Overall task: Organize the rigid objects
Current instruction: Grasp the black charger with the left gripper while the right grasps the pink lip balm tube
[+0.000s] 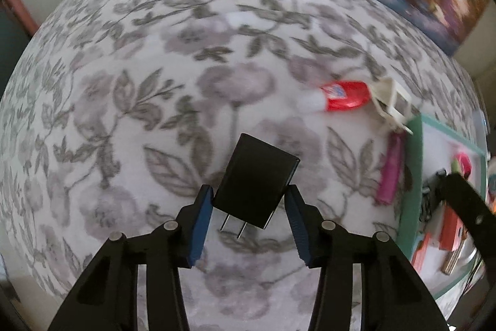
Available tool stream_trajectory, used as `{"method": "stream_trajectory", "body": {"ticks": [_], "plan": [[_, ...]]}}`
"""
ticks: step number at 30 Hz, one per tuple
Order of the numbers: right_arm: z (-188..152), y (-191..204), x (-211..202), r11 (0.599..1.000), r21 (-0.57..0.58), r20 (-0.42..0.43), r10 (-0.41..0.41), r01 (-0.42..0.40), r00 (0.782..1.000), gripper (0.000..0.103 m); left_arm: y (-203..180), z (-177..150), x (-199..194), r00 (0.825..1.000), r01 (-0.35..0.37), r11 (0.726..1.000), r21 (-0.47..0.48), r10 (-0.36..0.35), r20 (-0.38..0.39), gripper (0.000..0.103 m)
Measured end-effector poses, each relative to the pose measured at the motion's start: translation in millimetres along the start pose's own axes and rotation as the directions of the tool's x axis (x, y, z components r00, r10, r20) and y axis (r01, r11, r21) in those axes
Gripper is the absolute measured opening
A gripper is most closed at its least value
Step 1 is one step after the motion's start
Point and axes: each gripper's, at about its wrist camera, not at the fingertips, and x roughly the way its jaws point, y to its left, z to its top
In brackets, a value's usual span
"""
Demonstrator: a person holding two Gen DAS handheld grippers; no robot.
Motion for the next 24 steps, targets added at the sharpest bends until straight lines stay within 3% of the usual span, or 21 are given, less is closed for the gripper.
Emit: {"method": "stream_trajectory", "body": {"ticks": [12, 24], "plan": [[-7, 21, 40, 0.998, -0.056, -0.084, -0.046, 0.041, 0.995, 0.048, 49, 10, -5, 1.0, 0.016, 0.997, -0.082, -0.016, -0.001, 0.049], [-6, 28, 61, 0.986, -0.096, -0.075, -0.147, 0.139, 0.986, 0.038, 81, 18, -1, 0.999, 0.046, 0.993, -0.105, -0.046, -0.002, 0.049]]}}
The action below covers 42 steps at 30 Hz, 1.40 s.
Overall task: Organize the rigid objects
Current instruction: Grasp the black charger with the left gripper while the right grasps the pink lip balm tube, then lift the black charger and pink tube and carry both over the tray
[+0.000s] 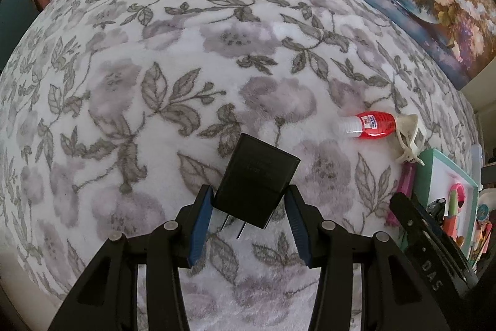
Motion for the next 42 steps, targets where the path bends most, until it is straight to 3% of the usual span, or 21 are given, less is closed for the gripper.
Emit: {"method": "stream_trajectory", "body": {"ticks": [3, 8, 23, 32, 35, 42], "plan": [[1, 3, 4, 0.999, -0.018, 0.005, -0.045, 0.045, 0.999, 0.033, -3, -2, -1, 1.0, -0.002, 1.0, 0.001, 0.002, 0.0, 0.049], [4, 3, 10, 0.999, -0.005, -0.002, -0.052, 0.052, 0.999, 0.031, -4, 1, -2, 1.0, 0.004, 1.0, 0.0, -0.004, -0.002, 0.049], [10, 10, 23, 0.995, -0.034, 0.014, -0.09, 0.09, 0.996, 0.031, -11, -3, 15, 0.999, -0.025, 1.0, 0.014, 0.025, -0.022, 0.049], [2, 3, 16, 0.998, -0.023, 0.002, -0.061, 0.061, 0.998, 0.017, -34, -11, 20, 0.997, -0.072, 0.995, 0.07, 0.071, 0.009, 0.046], [-6, -5, 12, 1.0, 0.004, -0.018, -0.028, 0.028, 0.999, 0.012, -38, -16, 18, 0.998, -0.061, 0.996, 0.063, 0.061, 0.004, 0.046], [-24, -17, -10, 0.998, 0.051, -0.032, 0.026, -0.024, 0.999, 0.012, -46, -38, 9, 1.0, -0.023, 0.997, 0.067, 0.023, 0.0, 0.044]]}}
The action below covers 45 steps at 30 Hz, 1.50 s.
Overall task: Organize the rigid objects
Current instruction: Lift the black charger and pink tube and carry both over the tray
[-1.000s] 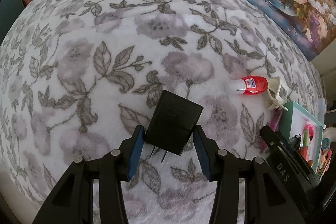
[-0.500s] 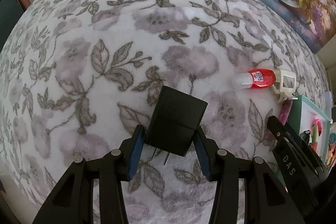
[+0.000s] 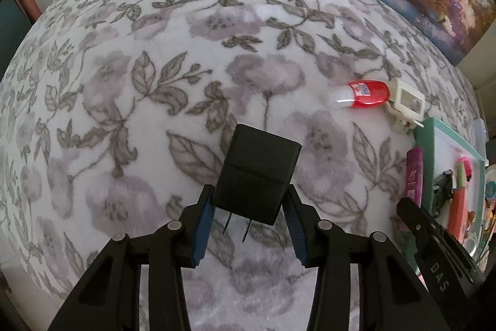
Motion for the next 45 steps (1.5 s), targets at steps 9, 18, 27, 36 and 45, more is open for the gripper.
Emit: {"method": "stream_trajectory", "body": {"ticks": [9, 18, 27, 36, 45], "plan": [[-15, -10, -49, 1.0, 0.019, 0.073, 0.018, -0.019, 0.997, 0.012, -24, -23, -35, 0.998, 0.034, 0.999, 0.021, -0.035, 0.053, 0.044], [-26, -10, -86, 0.999, 0.003, 0.153, 0.04, -0.04, 0.987, 0.012, -24, -33, -90, 0.983, 0.072, 0.997, 0.025, -0.075, 0.167, 0.044], [-26, -35, -110, 0.996, 0.04, 0.193, 0.067, -0.076, 0.979, 0.012, -35, -27, -111, 0.97, 0.127, 0.989, 0.073, -0.139, 0.2, 0.044], [-20, -91, -118, 0.987, 0.152, 0.202, 0.026, -0.057, 0.979, 0.012, -96, -48, -116, 0.967, 0.151, 0.964, 0.219, -0.19, 0.17, 0.044], [-21, -143, -119, 0.971, 0.236, 0.185, -0.013, -0.031, 0.983, 0.012, -157, -75, -101, 0.969, 0.208, 0.917, 0.339, -0.241, 0.057, 0.044]]}}
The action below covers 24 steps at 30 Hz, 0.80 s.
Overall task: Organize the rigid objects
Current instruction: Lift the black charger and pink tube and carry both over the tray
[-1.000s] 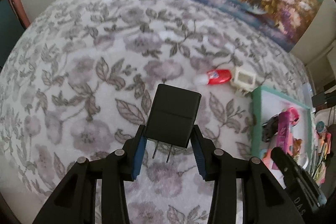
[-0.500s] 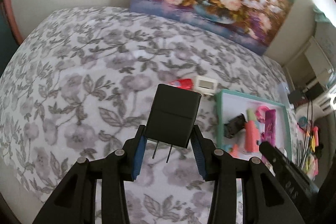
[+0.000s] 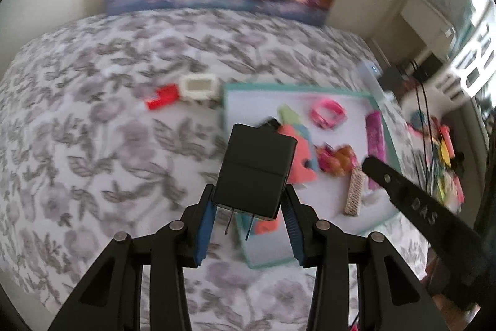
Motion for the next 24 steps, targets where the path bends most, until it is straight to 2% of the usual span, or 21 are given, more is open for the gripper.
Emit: {"method": "stream_trajectory", "body": {"ticks": [6, 10, 24], "plan": [[2, -16, 0, 1.0, 0.001, -0.011, -0.019, 0.019, 1.0, 0.012, -33, -9, 25, 0.996, 0.029, 0.998, 0.053, -0.025, -0.08, 0.044], [1, -21, 3, 1.0, -0.003, -0.03, -0.029, 0.029, 0.999, 0.012, -44, -13, 32, 0.995, 0.019, 0.997, 0.078, -0.011, -0.097, 0.044], [-9, -19, 24, 0.998, -0.034, -0.123, -0.049, 0.046, 0.991, 0.013, -48, -19, 51, 0.988, -0.017, 0.993, 0.115, 0.035, -0.154, 0.044]]}}
